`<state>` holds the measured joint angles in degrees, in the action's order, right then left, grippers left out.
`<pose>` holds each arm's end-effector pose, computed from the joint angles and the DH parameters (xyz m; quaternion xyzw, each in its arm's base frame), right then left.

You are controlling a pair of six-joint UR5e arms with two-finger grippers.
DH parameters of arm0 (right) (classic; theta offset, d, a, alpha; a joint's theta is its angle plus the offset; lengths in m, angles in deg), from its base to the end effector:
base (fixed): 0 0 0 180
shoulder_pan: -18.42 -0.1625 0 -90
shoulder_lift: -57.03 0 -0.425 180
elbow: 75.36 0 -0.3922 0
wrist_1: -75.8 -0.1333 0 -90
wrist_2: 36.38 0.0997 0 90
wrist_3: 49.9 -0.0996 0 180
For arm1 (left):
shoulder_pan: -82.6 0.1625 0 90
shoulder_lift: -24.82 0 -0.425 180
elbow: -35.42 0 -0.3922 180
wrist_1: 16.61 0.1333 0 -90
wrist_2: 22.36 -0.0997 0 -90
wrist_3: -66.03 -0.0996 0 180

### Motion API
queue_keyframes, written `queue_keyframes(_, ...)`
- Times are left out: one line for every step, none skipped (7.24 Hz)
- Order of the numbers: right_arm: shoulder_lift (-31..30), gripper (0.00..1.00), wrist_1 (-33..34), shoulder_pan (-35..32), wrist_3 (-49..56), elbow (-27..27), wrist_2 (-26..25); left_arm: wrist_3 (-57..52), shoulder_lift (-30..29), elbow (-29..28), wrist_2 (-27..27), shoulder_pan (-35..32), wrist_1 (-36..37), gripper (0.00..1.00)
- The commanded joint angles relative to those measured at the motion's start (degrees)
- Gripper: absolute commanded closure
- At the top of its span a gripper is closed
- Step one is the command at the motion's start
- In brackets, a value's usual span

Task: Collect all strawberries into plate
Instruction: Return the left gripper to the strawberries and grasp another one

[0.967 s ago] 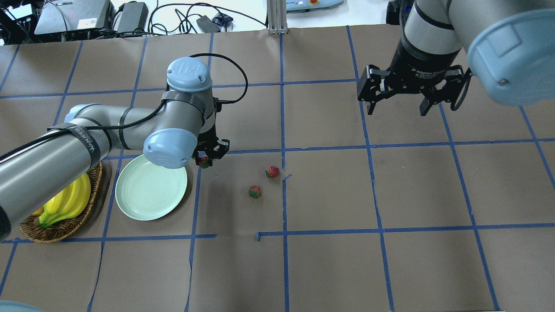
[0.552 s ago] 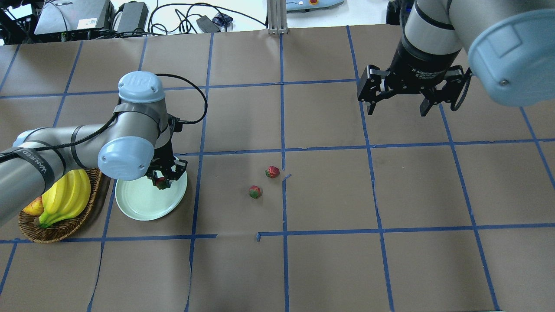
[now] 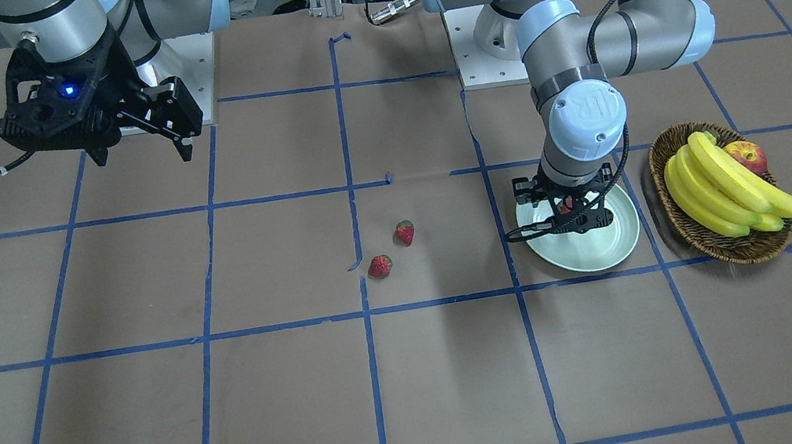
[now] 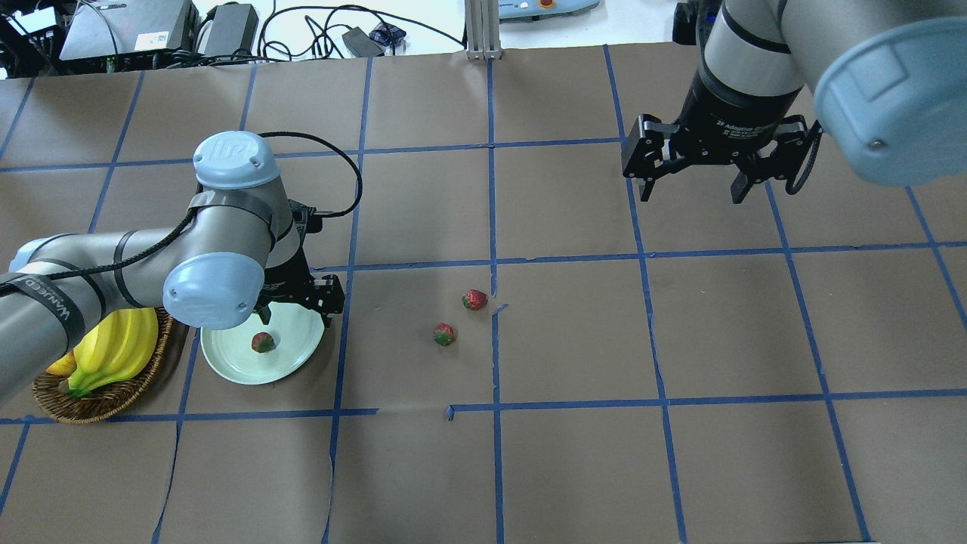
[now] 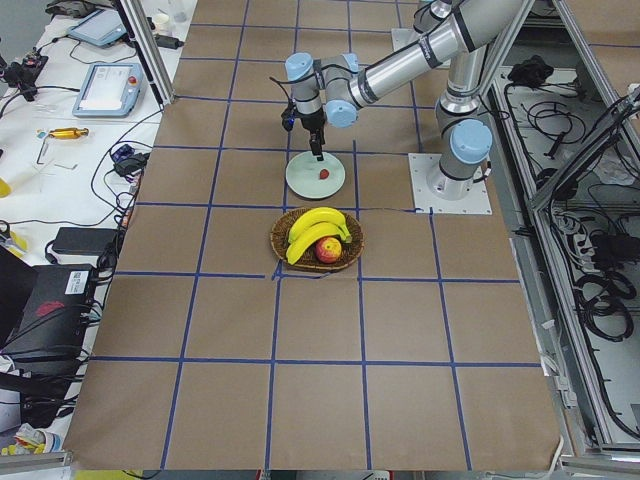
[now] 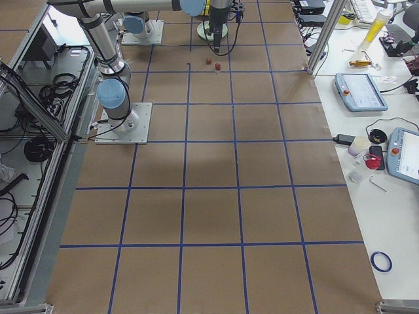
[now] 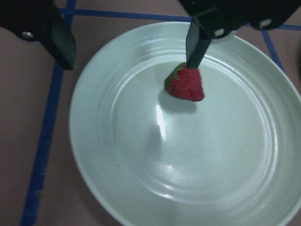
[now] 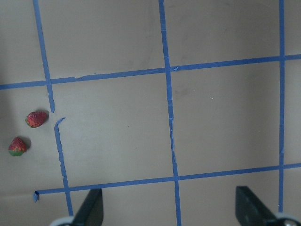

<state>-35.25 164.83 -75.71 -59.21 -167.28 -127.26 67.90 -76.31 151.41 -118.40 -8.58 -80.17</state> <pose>0.1656 -0.4632 0.4890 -0.0451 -0.9989 -0.0044 0.0082 -0.1326 -0.4718 0.2270 -0.0011 0.9943 0.0915 0.0549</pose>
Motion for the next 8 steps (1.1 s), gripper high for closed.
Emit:
queue_keyframes(0.00, 0.00, 0.00, 0.00, 0.00, -0.01, 0.00, 13.63, -1.78, -1.90, 7.15, -9.50, 5.86, 0.06)
queue_keyframes(0.00, 0.00, 0.00, 0.00, -0.09, -0.01, 0.00, 17.68, -3.27, -1.73, 9.71, -11.89, 6.94, 0.09)
queue_keyframes(0.00, 0.00, 0.00, 0.00, -0.09, -0.01, 0.00, 19.99, -5.03, -1.73, 9.91, -14.70, 10.09, 0.10)
queue_keyframes(0.09, 0.00, 0.09, 0.00, -0.09, 0.08, 0.00, 22.62, -7.39, -1.73, 10.17, -15.86, 11.86, 0.11)
queue_keyframes(0.00, 0.00, 0.00, 0.00, -0.09, 0.00, 0.00, 22.73, -8.90, -1.73, 10.09, -16.05, 12.66, 0.19)
queue_keyframes(0.00, 0.00, 0.00, 0.00, -0.09, 0.08, 0.00, 22.73, -9.69, -1.73, 9.91, -16.05, 12.84, 0.34)
queue_keyframes(0.00, 0.00, 0.00, 0.00, -0.09, 0.00, 0.00, 22.65, -9.88, -1.73, 9.74, -16.05, 13.19, 0.56)
queue_keyframes(0.00, 0.00, 0.00, 0.00, -0.09, 0.08, 0.00, 22.73, -9.88, -1.73, 9.65, -16.05, 13.11, 0.87)
